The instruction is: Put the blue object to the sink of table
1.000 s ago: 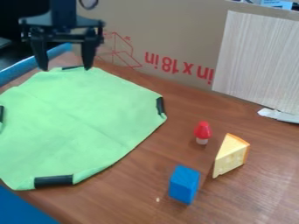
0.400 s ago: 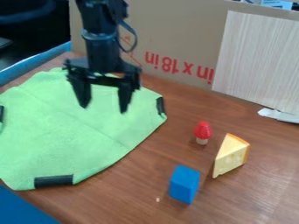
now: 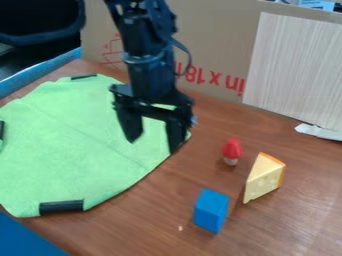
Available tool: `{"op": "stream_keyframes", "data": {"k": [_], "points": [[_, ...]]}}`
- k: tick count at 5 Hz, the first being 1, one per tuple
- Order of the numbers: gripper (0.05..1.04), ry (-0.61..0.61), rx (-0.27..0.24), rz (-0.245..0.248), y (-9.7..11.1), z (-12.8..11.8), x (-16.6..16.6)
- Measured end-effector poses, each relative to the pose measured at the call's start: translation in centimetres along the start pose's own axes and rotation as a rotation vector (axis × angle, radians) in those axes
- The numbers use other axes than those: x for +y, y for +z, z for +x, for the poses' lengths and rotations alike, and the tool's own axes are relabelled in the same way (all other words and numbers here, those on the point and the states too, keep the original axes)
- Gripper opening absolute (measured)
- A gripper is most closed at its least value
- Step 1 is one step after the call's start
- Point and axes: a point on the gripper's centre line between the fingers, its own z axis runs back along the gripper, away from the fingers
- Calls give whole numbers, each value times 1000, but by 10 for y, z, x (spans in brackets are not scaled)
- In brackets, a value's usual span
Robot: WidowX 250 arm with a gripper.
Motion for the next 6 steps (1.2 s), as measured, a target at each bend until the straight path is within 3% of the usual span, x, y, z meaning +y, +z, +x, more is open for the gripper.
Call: {"op": "stream_keyframes", "data": {"k": [2,4,6], "points": [[999,-92,-20,23,-8,-8,-42],[999,-113,-32,80,-33,-15,-57],[1000,-117,-28,70,-40,-16,-67]]}}
